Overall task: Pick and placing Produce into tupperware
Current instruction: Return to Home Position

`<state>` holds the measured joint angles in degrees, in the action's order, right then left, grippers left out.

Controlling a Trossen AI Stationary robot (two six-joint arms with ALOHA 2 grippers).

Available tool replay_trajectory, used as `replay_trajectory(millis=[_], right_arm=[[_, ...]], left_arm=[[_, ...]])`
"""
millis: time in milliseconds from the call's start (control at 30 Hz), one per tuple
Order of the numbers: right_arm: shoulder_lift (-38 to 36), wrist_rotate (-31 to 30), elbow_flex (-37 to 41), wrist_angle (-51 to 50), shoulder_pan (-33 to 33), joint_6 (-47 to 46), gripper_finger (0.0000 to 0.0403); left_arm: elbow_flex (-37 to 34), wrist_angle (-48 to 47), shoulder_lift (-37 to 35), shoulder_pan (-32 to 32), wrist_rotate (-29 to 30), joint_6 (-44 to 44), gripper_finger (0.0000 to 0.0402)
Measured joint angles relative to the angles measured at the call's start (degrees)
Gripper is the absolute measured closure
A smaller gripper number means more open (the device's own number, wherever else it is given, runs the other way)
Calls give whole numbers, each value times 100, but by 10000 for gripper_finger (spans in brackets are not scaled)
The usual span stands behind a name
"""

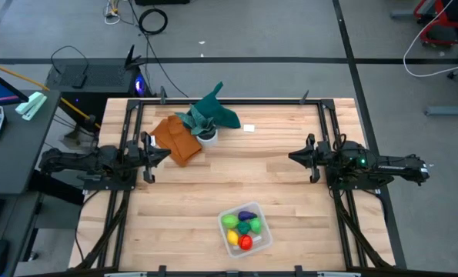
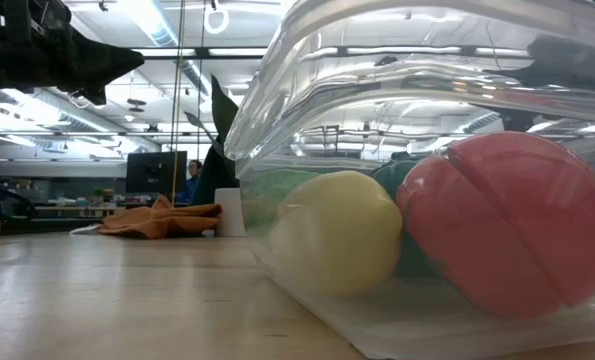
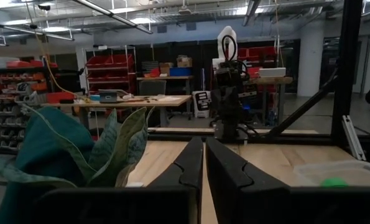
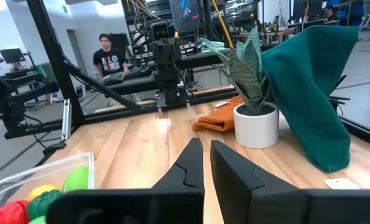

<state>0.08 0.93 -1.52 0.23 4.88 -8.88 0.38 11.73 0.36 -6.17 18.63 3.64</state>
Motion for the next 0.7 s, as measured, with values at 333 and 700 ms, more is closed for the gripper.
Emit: replay_trajectory(millis=[333,700], right_arm=[[0,1,0,-9,1,-10,403],[0,2,0,-15,0,-10,403]], left_arm=[[0,0,0,0,0,4,369],[0,1,0,-2,0,4,372]])
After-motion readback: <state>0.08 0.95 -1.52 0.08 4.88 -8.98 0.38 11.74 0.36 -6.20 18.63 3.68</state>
